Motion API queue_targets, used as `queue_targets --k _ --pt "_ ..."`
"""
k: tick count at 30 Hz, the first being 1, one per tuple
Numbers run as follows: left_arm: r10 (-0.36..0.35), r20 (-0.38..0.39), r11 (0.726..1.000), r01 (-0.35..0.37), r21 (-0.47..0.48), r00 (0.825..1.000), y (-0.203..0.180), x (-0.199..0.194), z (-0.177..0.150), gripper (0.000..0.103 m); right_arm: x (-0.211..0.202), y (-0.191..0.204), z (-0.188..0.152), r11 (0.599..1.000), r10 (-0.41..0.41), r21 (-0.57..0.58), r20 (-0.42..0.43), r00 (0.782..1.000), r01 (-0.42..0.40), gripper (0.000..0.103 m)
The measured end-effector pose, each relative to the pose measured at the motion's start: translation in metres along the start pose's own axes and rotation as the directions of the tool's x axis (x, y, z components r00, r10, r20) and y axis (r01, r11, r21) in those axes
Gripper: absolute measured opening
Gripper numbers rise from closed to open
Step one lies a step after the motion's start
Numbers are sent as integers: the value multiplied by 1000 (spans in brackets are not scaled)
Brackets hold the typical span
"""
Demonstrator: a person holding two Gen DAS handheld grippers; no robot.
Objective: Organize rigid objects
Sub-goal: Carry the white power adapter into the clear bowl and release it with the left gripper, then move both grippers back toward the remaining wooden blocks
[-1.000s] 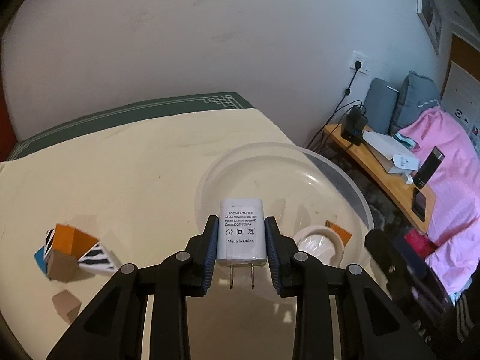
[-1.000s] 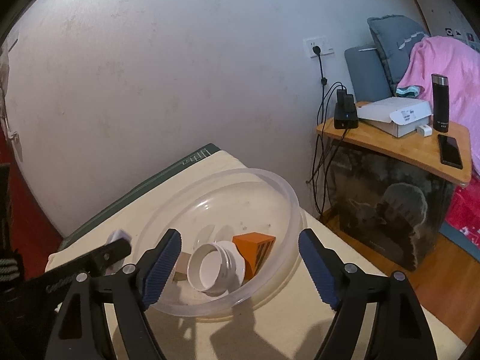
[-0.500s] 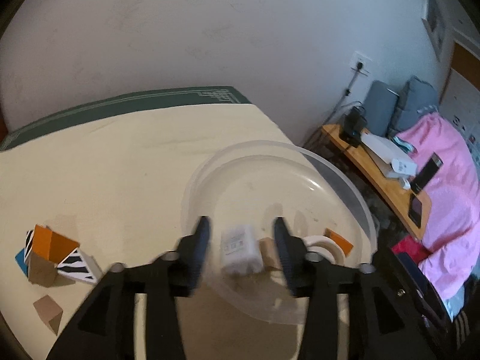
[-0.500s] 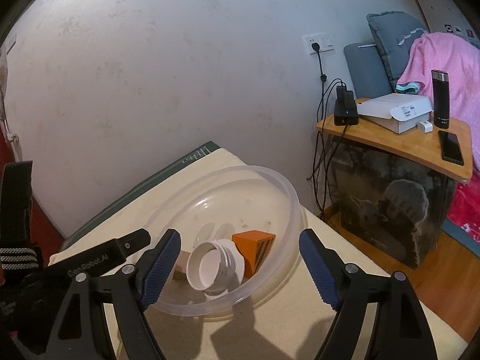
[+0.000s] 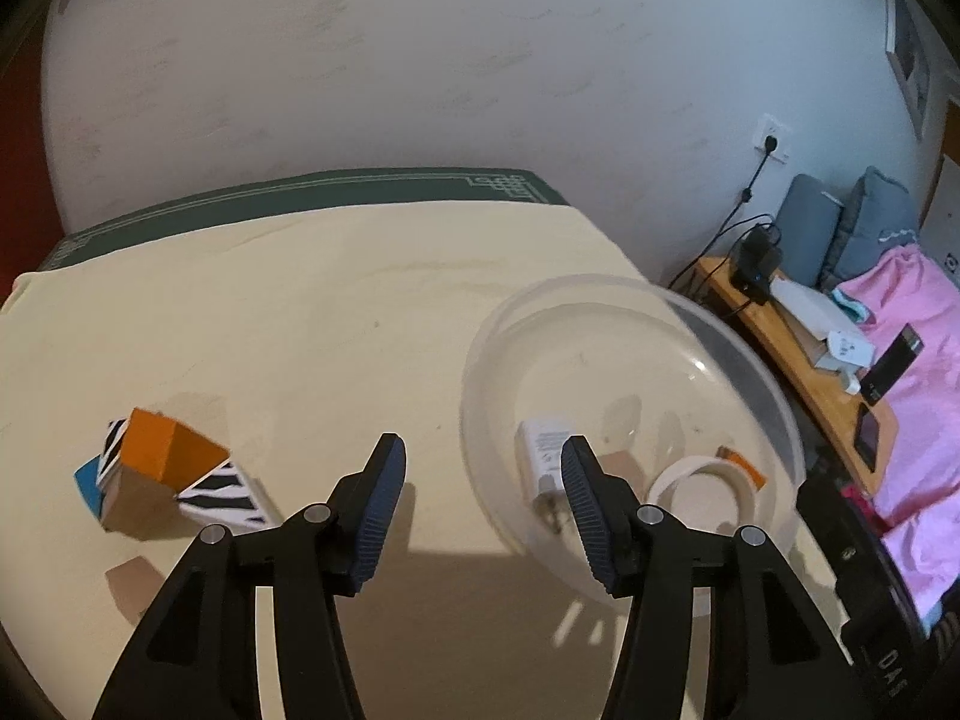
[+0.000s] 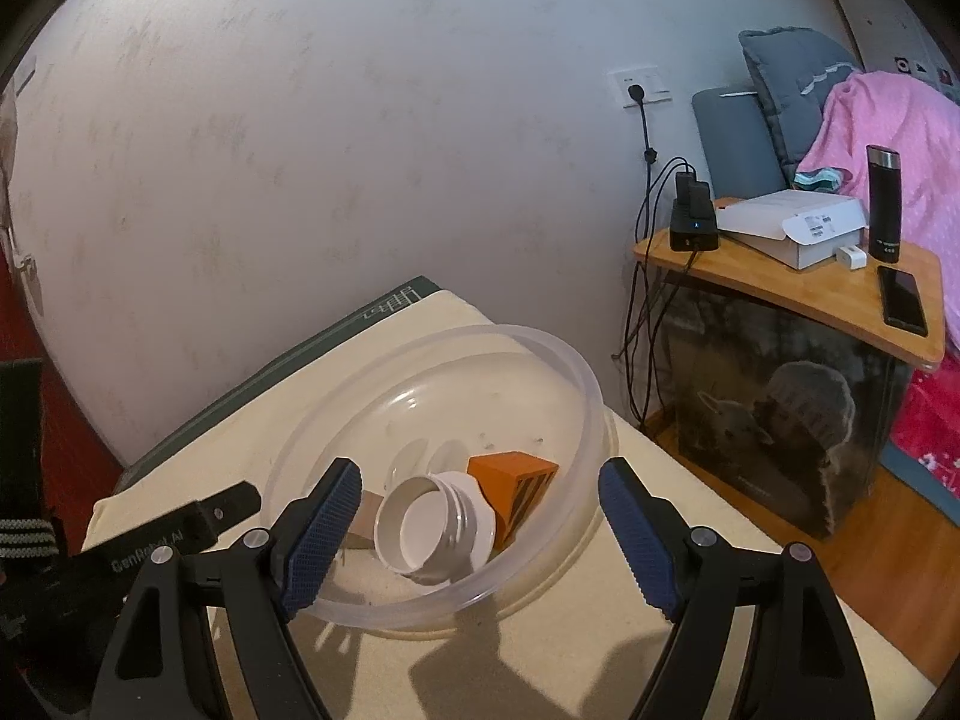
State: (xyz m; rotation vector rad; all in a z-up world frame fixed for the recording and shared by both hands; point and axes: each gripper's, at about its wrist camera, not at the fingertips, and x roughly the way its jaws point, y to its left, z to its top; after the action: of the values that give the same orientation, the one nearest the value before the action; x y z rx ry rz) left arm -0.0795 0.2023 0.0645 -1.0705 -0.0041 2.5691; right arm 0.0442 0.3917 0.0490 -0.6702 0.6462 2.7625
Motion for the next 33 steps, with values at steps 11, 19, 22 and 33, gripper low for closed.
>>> queue_targets --k 11,19,22,33 --pt "40 7 999 -40 -12 999 15 -11 -11 60 1 6 -5 999 2 -37 -9 1000 -2 85" --pt "60 12 998 -60 -23 998 34 -21 -20 60 5 13 -7 997 34 -75 -25 999 -36 85" --pt "76 12 997 -75 -29 997 42 -24 -24 60 6 17 -10 994 54 -92 -36 998 -58 86" --pt "137 19 988 -135 -76 990 83 -46 -44 60 8 29 -17 981 124 -139 -69 990 -133 87"
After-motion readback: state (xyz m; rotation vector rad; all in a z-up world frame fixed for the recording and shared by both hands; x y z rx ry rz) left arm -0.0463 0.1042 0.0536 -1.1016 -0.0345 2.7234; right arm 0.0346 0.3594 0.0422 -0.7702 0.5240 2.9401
